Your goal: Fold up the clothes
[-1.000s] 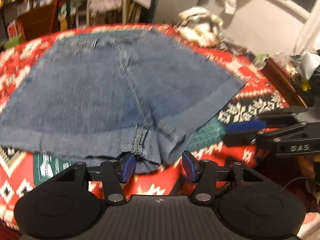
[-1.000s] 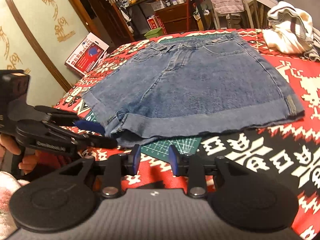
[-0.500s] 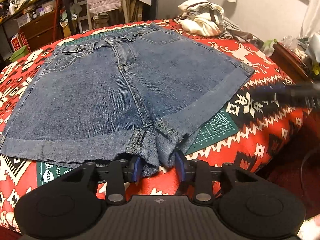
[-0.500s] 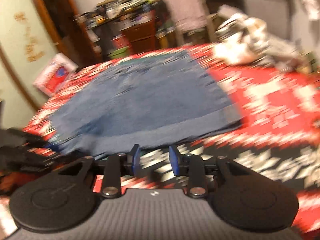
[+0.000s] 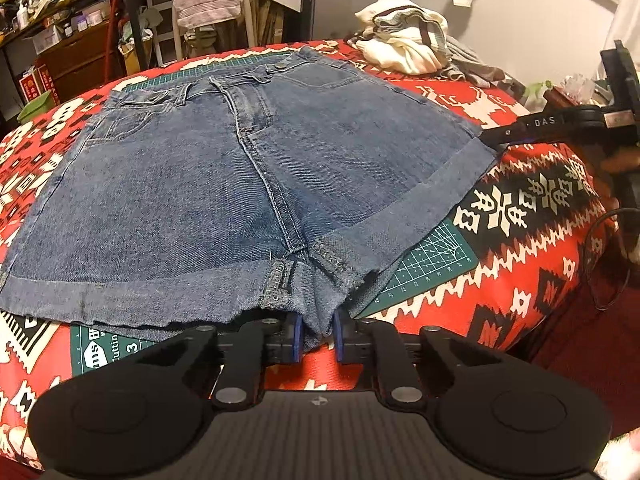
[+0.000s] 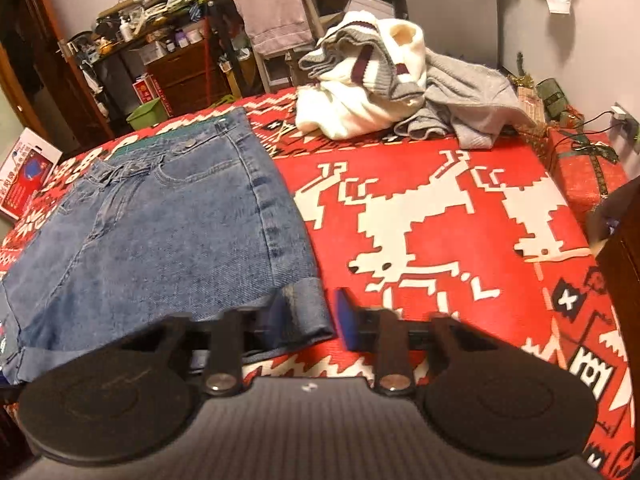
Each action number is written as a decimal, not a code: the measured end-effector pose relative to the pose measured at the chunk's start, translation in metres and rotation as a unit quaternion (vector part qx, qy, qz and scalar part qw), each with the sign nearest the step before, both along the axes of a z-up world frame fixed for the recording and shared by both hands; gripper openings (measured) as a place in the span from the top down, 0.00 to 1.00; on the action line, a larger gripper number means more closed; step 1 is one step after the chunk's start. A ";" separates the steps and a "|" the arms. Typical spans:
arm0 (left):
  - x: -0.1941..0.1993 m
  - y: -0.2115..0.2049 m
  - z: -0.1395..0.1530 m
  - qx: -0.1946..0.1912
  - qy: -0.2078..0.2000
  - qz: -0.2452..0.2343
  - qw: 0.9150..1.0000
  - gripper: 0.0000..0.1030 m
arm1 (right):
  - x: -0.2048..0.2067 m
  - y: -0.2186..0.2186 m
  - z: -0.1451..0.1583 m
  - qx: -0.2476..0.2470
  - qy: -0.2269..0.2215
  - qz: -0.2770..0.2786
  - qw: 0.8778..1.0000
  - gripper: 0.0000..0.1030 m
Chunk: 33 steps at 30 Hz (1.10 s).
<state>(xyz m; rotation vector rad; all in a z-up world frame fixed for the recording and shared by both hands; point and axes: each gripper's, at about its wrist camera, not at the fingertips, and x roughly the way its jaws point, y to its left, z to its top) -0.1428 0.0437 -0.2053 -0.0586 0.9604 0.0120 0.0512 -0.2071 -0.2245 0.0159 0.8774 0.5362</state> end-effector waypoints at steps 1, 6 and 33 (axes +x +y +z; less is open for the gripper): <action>0.000 0.000 0.000 0.002 0.001 -0.002 1.000 0.89 | -0.003 0.003 0.002 -0.009 -0.008 0.003 1.000 0.92; -0.003 -0.003 0.001 0.008 0.007 -0.014 1.000 0.91 | -0.017 0.002 0.009 -0.023 -0.012 -0.010 1.000 0.96; -0.025 0.020 0.023 -0.074 0.016 -0.099 0.992 0.54 | -0.089 0.026 0.055 -0.039 -0.039 -0.030 0.998 0.80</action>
